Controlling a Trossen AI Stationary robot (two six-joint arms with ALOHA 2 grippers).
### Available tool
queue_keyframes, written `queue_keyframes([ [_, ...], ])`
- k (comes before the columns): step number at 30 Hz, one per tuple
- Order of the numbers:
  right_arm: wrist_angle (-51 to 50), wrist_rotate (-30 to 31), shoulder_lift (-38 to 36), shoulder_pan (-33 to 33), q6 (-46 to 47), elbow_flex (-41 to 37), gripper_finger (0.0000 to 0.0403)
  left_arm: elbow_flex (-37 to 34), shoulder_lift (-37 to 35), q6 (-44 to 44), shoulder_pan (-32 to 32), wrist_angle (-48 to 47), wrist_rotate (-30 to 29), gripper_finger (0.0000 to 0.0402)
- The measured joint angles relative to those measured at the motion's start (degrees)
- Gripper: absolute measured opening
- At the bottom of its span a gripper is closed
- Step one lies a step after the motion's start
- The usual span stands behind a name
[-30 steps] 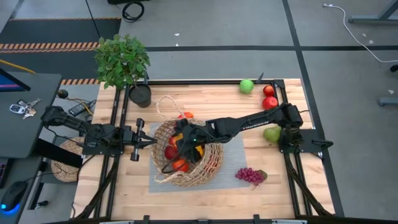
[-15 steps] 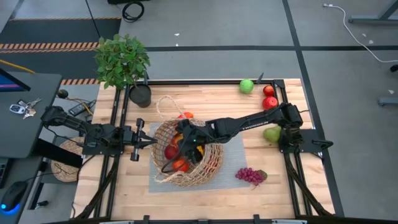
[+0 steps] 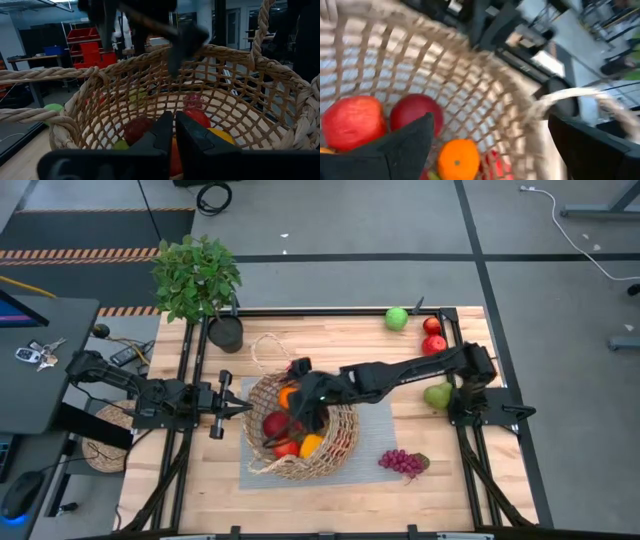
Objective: Build produce basket
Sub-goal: Put the green apple into the brown woven basket
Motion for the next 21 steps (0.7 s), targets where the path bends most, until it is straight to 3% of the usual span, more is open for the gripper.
queue_keyframes([
  [6,0.88,3.23,-6.45,-0.25,-1.01,-0.04,0.0393,0.0,0.0,0.02,0.0,-0.02,0.0,0.0034],
  [10,5.73,3.94,-12.26,-1.07,-1.27,-4.0,0.0385,-0.02,0.0,0.02,0.0,-0.02,-0.01,0.0035],
  [15,18.8,7.95,-21.21,-2.64,-1.53,-16.4,0.0376,-0.01,0.0,0.02,0.0,-0.01,0.0,0.0029],
  [21,35.09,8.29,-32.04,-5.99,-0.15,-34.58,0.0371,-0.01,-0.01,0.02,0.0,0.0,-0.01,0.0031],
])
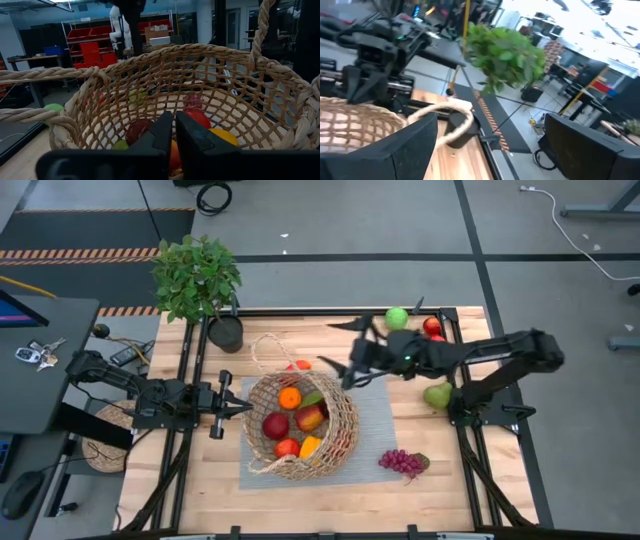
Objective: Build produce basket
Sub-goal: Put the green apple into the brown woven basket
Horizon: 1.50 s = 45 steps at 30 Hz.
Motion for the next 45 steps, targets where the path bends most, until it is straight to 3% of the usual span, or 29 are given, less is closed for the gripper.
queue_keyframes([
  [8,-1.52,-3.74,-10.05,-7.26,7.92,-11.21,0.037,0.0,0.01,0.0,0.0,-0.02,-0.02,0.0033],
  [14,-6.3,-11.0,-13.89,-14.41,13.16,-15.86,0.0368,-0.01,0.0,0.0,0.0,-0.02,-0.01,0.0028],
  [20,-3.98,-16.95,-16.52,-19.43,14.74,-21.17,0.036,0.0,0.0,0.0,-0.02,0.0,-0.02,0.0036],
  [31,0.82,-17.48,-21.68,-24.92,19.29,-29.23,0.0352,0.0,0.02,0.0,-0.01,0.0,0.01,0.0028],
  [45,2.26,-24.79,-26.37,-28.73,22.75,-34.07,0.0352,-0.01,0.02,-0.01,-0.02,-0.01,0.01,0.0028],
])
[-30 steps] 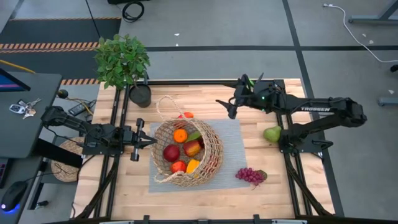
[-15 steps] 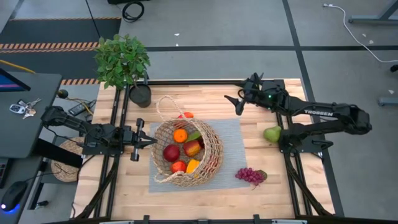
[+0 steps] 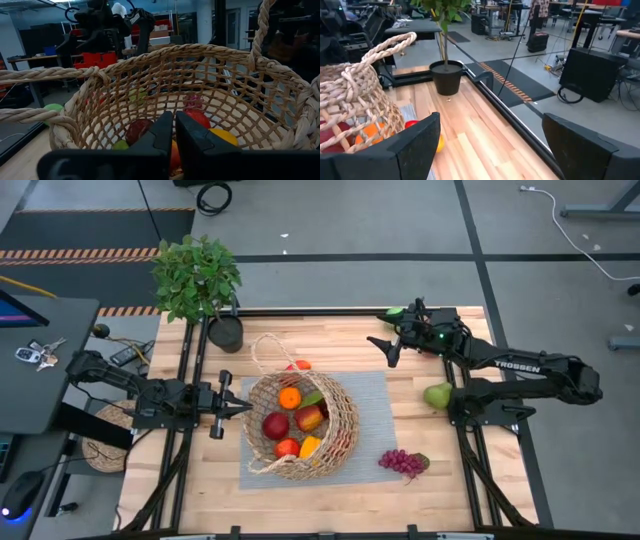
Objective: Build produce basket
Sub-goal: Put the green apple into the brown woven basket
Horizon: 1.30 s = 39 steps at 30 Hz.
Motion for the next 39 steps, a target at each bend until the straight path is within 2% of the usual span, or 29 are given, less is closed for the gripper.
queue_keyframes([
  [9,4.14,-2.53,-0.08,0.0,4.9,-1.42,0.0352,0.0,0.0,0.01,0.02,0.01,0.0,0.0036],
  [18,4.11,2.33,-0.08,0.0,2.51,-1.42,0.0352,0.02,-0.01,0.01,0.01,0.0,0.0,0.0028],
  [23,2.38,2.81,-0.08,0.0,2.5,-1.42,0.0352,0.0,0.0,0.01,0.02,-0.01,-0.02,0.0034],
  [30,-4.6,10.54,1.42,-2.5,5.17,-1.42,0.0352,0.0,-0.02,0.01,0.02,0.01,-0.02,0.0032],
  [33,-8.14,12.07,4.22,-5.09,9.78,-1.42,0.0352,0.02,-0.02,0.01,0.01,0.01,0.0,0.0028],
  [39,-10.24,19.77,11.15,-9.19,14.1,-0.47,0.0352,0.0,-0.02,0.0,0.02,0.01,0.0,0.0033],
])
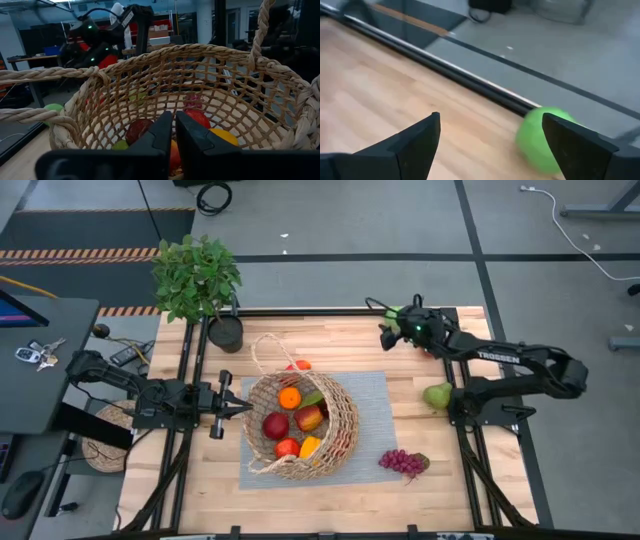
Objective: Build produce basket
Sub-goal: Put the green apple into the brown woven basket
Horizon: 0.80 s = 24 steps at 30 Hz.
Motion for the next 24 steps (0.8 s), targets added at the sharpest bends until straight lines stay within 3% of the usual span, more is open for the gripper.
queue_keyframes([
  [9,-10.74,0.4,10.58,-6.0,-1.51,10.31,0.039,0.0,0.0,0.0,-0.02,0.0,-0.02,0.003],
  [24,-12.26,0.38,26.89,-14.06,0.23,17.94,0.0399,0.0,0.0,0.0,0.0,0.0,0.0,0.0033],
])
